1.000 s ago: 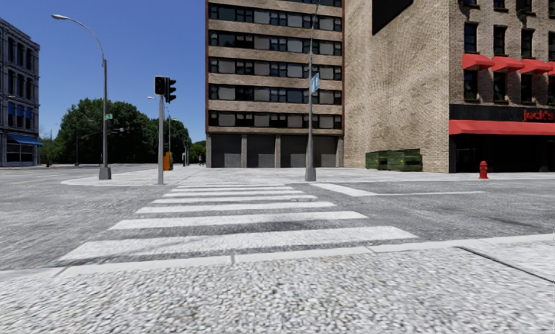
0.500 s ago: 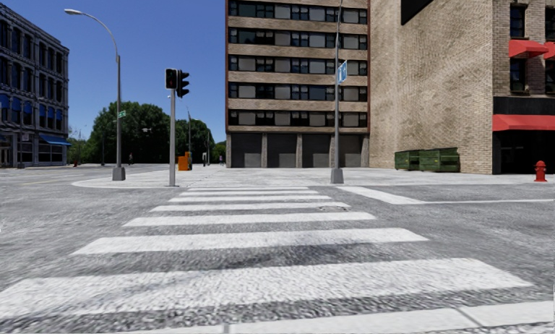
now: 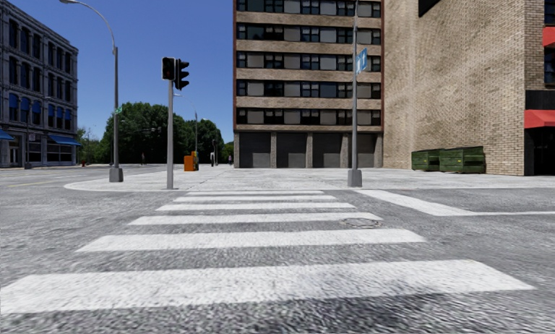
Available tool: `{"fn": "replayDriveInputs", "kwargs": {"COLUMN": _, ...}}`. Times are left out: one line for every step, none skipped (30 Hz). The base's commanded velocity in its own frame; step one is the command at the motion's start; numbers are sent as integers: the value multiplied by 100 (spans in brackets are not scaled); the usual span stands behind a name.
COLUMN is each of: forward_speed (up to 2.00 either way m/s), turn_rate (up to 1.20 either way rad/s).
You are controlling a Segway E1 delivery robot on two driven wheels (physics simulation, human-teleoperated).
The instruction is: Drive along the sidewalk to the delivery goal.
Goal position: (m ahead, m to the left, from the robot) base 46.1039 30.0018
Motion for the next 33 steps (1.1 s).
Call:
{"fn": "replayDriveInputs", "kwargs": {"forward_speed": 200, "turn_rate": 18}}
{"fn": "replayDriveInputs", "kwargs": {"forward_speed": 200, "turn_rate": 45}}
{"fn": "replayDriveInputs", "kwargs": {"forward_speed": 200, "turn_rate": 87}}
{"fn": "replayDriveInputs", "kwargs": {"forward_speed": 200, "turn_rate": 95}}
{"fn": "replayDriveInputs", "kwargs": {"forward_speed": 200, "turn_rate": 95}}
{"fn": "replayDriveInputs", "kwargs": {"forward_speed": 200, "turn_rate": 98}}
{"fn": "replayDriveInputs", "kwargs": {"forward_speed": 200, "turn_rate": 48}}
{"fn": "replayDriveInputs", "kwargs": {"forward_speed": 200, "turn_rate": 33}}
{"fn": "replayDriveInputs", "kwargs": {"forward_speed": 200, "turn_rate": 17}}
{"fn": "replayDriveInputs", "kwargs": {"forward_speed": 200, "turn_rate": 17}}
{"fn": "replayDriveInputs", "kwargs": {"forward_speed": 200, "turn_rate": 6}}
{"fn": "replayDriveInputs", "kwargs": {"forward_speed": 200, "turn_rate": 3}}
{"fn": "replayDriveInputs", "kwargs": {"forward_speed": 200, "turn_rate": 2}}
{"fn": "replayDriveInputs", "kwargs": {"forward_speed": 200, "turn_rate": 2}}
{"fn": "replayDriveInputs", "kwargs": {"forward_speed": 200, "turn_rate": 1}}
{"fn": "replayDriveInputs", "kwargs": {"forward_speed": 200, "turn_rate": 1}}
{"fn": "replayDriveInputs", "kwargs": {"forward_speed": 200, "turn_rate": 1}}
{"fn": "replayDriveInputs", "kwargs": {"forward_speed": 200, "turn_rate": 1}}
{"fn": "replayDriveInputs", "kwargs": {"forward_speed": 200, "turn_rate": 1}}
{"fn": "replayDriveInputs", "kwargs": {"forward_speed": 200, "turn_rate": 1}}
{"fn": "replayDriveInputs", "kwargs": {"forward_speed": 200, "turn_rate": 1}}
{"fn": "replayDriveInputs", "kwargs": {"forward_speed": 200, "turn_rate": 1}}
{"fn": "replayDriveInputs", "kwargs": {"forward_speed": 200, "turn_rate": 1}}
{"fn": "replayDriveInputs", "kwargs": {"forward_speed": 200, "turn_rate": 7}}
{"fn": "replayDriveInputs", "kwargs": {"forward_speed": 200, "turn_rate": 27}}
{"fn": "replayDriveInputs", "kwargs": {"forward_speed": 200, "turn_rate": 27}}
{"fn": "replayDriveInputs", "kwargs": {"forward_speed": 200, "turn_rate": 52}}
{"fn": "replayDriveInputs", "kwargs": {"forward_speed": 200, "turn_rate": 64}}
{"fn": "replayDriveInputs", "kwargs": {"forward_speed": 200, "turn_rate": 66}}
{"fn": "replayDriveInputs", "kwargs": {"forward_speed": 200, "turn_rate": 53}}
{"fn": "replayDriveInputs", "kwargs": {"forward_speed": 200, "turn_rate": 53}}
{"fn": "replayDriveInputs", "kwargs": {"forward_speed": 200, "turn_rate": 10}}
{"fn": "replayDriveInputs", "kwargs": {"forward_speed": 200, "turn_rate": 6}}
